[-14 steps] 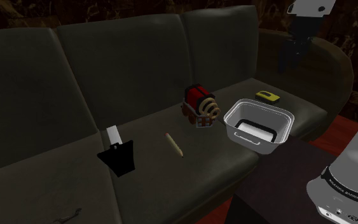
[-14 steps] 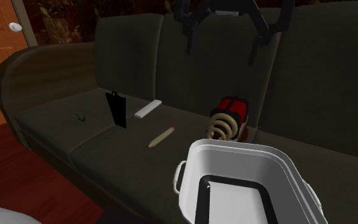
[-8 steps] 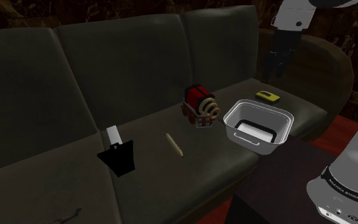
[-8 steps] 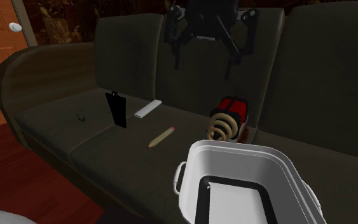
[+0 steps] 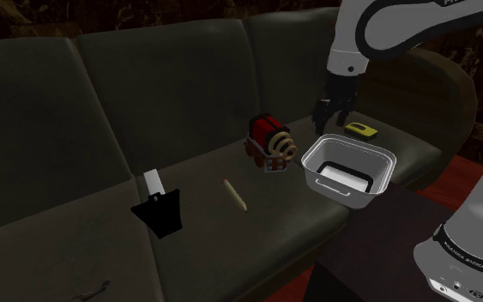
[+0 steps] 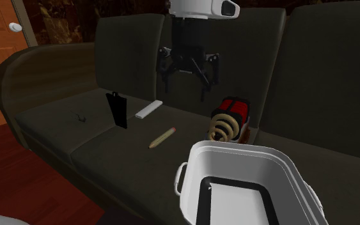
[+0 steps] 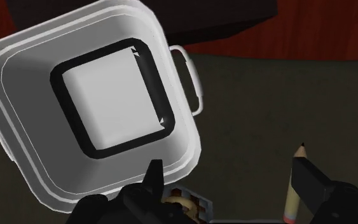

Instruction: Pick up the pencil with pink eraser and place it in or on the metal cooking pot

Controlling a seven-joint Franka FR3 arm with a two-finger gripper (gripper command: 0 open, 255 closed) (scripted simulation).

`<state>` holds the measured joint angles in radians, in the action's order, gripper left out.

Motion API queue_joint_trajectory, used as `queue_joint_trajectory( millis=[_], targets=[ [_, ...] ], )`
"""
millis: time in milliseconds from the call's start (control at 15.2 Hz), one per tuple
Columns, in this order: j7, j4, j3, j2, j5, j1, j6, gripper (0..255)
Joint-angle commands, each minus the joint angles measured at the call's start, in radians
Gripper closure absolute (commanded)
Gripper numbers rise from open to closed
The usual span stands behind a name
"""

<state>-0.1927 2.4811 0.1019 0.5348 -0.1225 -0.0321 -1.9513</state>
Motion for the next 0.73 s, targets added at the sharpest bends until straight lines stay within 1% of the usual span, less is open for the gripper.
queue_joint_trajectory(
  millis=[0,330,660],
  targets=[
    [-0.031,-0.009,0.027,-0.066,-0.004,-0.006,-0.058,0],
    [-0.114,-0.059,0.09,-0.248,0.008,-0.016,-0.19,0],
    [-0.211,-0.143,0.14,-0.444,0.057,-0.024,-0.297,0]
  ],
)
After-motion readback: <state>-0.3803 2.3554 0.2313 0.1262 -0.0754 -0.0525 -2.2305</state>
